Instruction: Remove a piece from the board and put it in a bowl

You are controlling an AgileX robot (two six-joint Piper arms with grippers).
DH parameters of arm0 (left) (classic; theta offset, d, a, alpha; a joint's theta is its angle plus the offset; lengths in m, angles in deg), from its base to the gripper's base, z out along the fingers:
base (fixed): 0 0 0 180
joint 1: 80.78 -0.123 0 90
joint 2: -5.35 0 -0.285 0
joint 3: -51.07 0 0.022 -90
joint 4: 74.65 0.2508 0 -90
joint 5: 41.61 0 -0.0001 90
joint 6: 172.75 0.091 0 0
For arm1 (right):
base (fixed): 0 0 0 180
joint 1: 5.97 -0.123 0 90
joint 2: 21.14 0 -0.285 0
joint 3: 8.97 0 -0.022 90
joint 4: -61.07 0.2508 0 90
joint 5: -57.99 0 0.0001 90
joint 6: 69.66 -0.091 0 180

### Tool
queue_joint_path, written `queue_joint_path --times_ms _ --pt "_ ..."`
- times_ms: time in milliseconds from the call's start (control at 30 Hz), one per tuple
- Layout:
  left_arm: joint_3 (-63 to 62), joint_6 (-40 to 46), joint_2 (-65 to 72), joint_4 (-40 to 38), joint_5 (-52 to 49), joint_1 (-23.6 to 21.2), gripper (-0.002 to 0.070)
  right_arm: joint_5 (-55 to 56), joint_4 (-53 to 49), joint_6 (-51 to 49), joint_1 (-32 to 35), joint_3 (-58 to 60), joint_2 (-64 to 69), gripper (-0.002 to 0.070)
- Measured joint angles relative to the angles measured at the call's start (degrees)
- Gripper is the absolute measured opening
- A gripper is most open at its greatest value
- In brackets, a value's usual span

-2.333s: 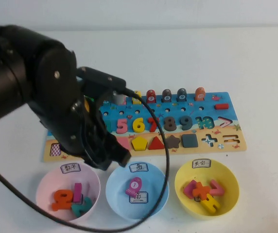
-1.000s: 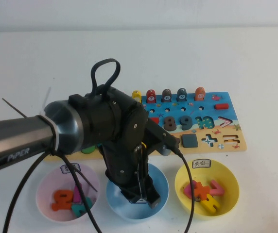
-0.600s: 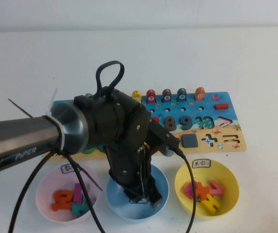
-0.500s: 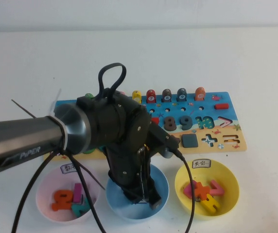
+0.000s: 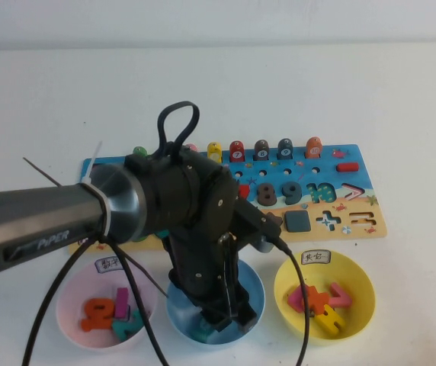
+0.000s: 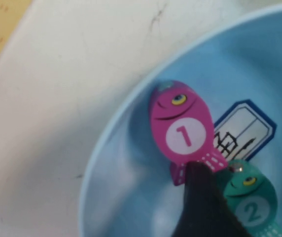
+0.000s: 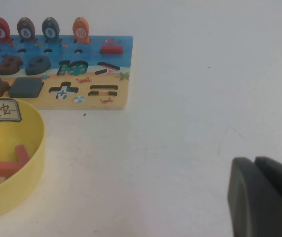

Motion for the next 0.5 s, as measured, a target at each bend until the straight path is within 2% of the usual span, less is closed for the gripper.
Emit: queue_joint_path --times_ms 100,367,433,500 --pt "-0.26 0.0 0.0 -1.04 -0.97 0.0 0.0356 0.0 0.0 0.0 0.0 0.0 0.0 -0.0018" --pt "-8.26 0.0 0.0 -1.24 -9.88 0.0 0.0363 0.0 0.0 0.0 0.0 0.0 0.0 -0.0018" --pt "-10.74 0.0 0.0 -1.24 -11.88 0.0 0.0335 0.0 0.0 0.0 0.0 0.0 0.0 -0.0018" --pt "-12.22 0.0 -0.13 -1.1 -12.59 0.0 0.027 0.0 0.0 0.0 0.0 0.0 0.0 -0.0018"
